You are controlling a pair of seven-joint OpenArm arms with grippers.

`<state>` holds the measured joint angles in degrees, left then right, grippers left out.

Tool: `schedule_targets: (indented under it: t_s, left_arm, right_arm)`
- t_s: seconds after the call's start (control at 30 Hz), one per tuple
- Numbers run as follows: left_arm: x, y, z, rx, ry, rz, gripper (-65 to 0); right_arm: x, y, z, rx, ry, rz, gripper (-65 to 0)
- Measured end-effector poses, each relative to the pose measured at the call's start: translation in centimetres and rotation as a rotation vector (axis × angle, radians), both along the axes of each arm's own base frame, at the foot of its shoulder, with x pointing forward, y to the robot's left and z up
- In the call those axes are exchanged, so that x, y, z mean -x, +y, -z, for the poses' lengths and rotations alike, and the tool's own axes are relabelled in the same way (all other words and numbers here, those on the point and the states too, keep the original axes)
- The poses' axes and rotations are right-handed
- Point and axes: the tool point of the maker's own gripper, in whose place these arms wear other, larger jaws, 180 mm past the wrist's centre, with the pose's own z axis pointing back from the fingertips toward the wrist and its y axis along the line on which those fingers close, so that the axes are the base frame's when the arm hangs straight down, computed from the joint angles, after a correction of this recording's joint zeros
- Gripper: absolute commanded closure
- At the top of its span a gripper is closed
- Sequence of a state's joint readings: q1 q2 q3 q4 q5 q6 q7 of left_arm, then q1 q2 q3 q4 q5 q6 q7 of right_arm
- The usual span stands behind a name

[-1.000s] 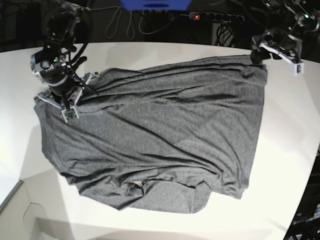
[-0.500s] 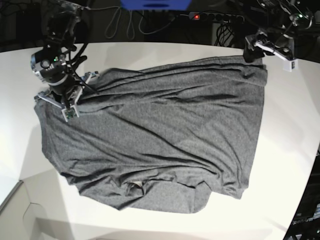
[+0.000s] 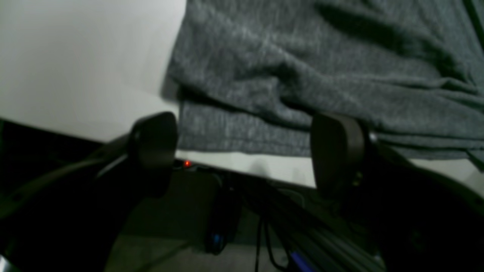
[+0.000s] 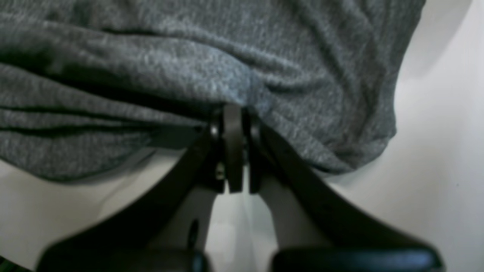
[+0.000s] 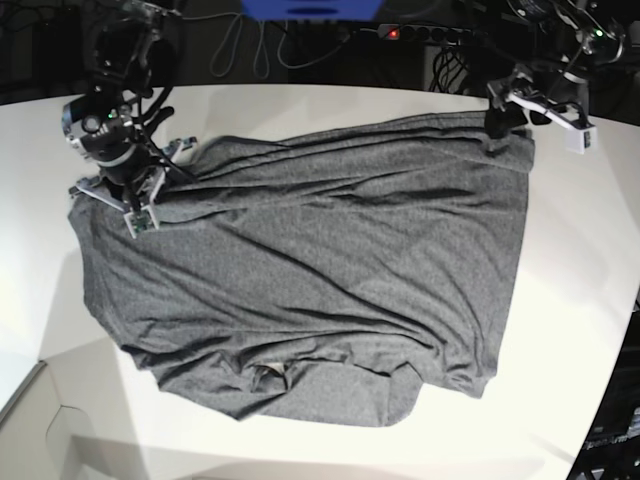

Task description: Layout the t-shirt on the table in an organized manner, then fold the t-shirt properly

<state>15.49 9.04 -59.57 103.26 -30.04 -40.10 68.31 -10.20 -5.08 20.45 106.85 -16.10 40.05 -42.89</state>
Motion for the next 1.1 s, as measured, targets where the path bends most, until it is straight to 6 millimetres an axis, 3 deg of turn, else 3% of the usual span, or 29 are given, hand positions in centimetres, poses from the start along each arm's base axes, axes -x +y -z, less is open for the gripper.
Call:
schedule_targets:
  t_s: [0.3,0.5,0.67,0.87,1.1]
  left_arm:
    - [-0.4,0.3,0.4,0.013,-0.026,-0.020,-53.4]
    - [1.1,0.9,2.0,-0.039,0.079,-0.016,-53.4]
    - [1.1,1.0,2.1,-0.042,0.082,-0.017,-53.4]
    - [-0.8,0.6,2.3,0.000,0.030,-0.030,-53.4]
    - [-1.0,0.5,2.3,0.004,0.022,-0.031,-53.2]
  right_arm:
    - [-0.1,0.0,-0.1,0.000,-0.003,0.000,0.0]
    - [-0.1,0.0,-0.1,0.001,-0.002,0.001,0.0]
    - [-0.1,0.0,-0.1,0.000,-0.002,0.001,0.0]
    - [-0.1,0.0,-0.1,0.000,-0.002,0.001,0.0]
    - [-0.1,-0.1,-0.1,0.000,-0.002,0.001,0.0]
